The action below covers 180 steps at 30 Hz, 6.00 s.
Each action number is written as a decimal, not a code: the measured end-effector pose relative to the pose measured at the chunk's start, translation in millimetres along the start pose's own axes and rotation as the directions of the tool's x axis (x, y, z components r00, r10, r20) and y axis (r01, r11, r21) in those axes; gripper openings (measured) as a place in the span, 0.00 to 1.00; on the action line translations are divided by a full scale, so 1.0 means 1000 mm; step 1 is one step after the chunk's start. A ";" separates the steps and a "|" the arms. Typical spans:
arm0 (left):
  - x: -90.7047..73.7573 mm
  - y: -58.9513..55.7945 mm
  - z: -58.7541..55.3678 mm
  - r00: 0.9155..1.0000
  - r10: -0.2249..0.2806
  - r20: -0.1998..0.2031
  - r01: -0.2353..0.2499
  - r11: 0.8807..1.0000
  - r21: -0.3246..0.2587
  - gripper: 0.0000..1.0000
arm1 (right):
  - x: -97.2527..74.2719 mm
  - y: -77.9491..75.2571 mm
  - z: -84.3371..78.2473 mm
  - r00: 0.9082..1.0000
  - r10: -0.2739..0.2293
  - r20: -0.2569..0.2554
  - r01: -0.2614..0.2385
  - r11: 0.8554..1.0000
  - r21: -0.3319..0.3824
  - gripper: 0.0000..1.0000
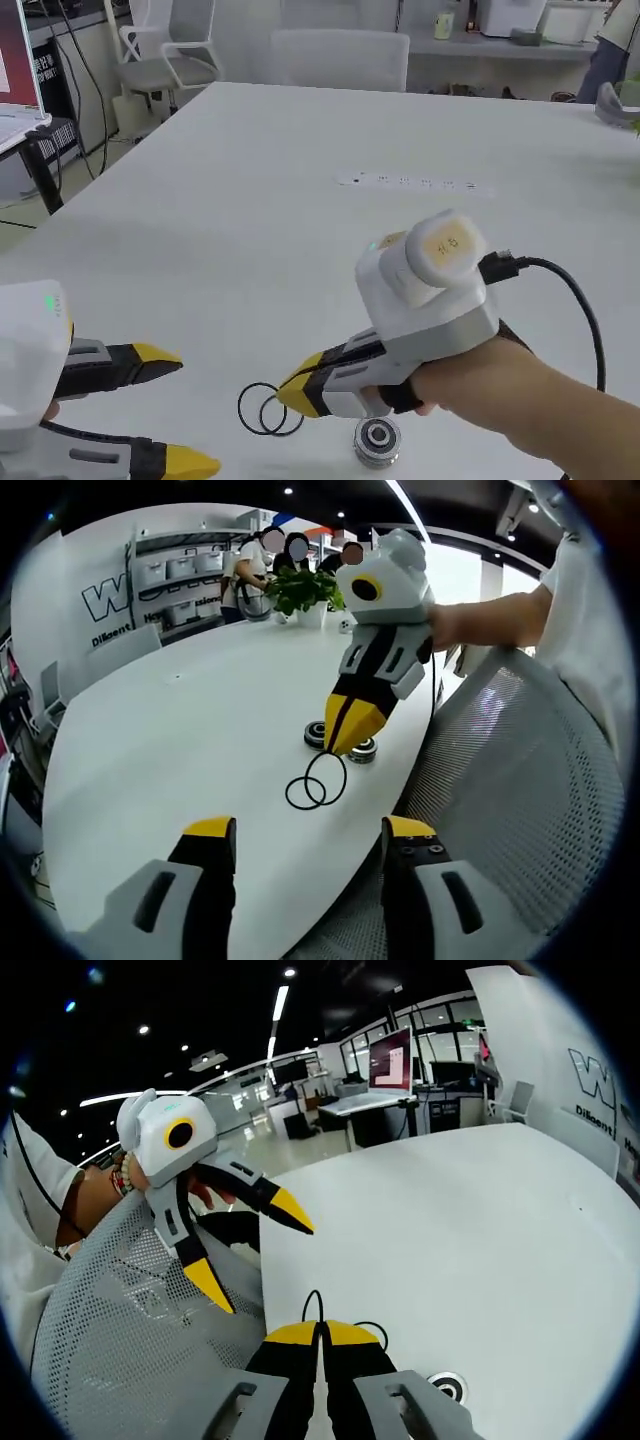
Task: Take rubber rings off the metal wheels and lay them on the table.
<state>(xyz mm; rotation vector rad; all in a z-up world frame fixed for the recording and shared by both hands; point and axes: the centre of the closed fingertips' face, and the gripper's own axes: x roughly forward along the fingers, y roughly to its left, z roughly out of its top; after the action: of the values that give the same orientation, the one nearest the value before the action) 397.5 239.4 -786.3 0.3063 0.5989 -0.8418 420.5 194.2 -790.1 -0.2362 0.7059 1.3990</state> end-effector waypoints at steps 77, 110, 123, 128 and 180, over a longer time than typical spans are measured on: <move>0.000 0.005 -0.014 0.996 0.042 -0.082 -0.042 0.999 0.002 0.53 | 0.013 -0.030 -0.033 0.995 -0.099 -0.001 0.099 0.992 0.078 0.02; 0.000 0.007 -0.013 0.995 0.056 -0.080 -0.057 0.998 -0.003 0.52 | -0.048 -0.055 0.013 0.965 -0.170 0.197 0.144 0.980 0.140 0.06; 0.000 0.007 -0.014 0.995 0.055 -0.083 -0.055 0.998 0.003 0.52 | -0.071 -0.077 0.011 0.946 -0.235 0.225 0.195 0.963 0.184 0.05; 0.001 0.005 -0.013 0.996 0.040 -0.077 -0.040 0.999 0.007 0.52 | -0.077 -0.091 0.001 0.939 -0.273 0.208 0.230 0.950 0.210 0.05; 0.078 0.012 0.136 0.980 -0.159 0.115 0.117 0.943 0.312 0.55 | -0.093 -0.110 -0.053 0.934 -0.347 0.079 0.312 0.905 0.289 0.06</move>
<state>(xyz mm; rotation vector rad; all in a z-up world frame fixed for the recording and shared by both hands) 497.8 134.8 -725.3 0.4858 0.3613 -1.0851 508.2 68.9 -805.1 -0.0434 0.7053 0.9707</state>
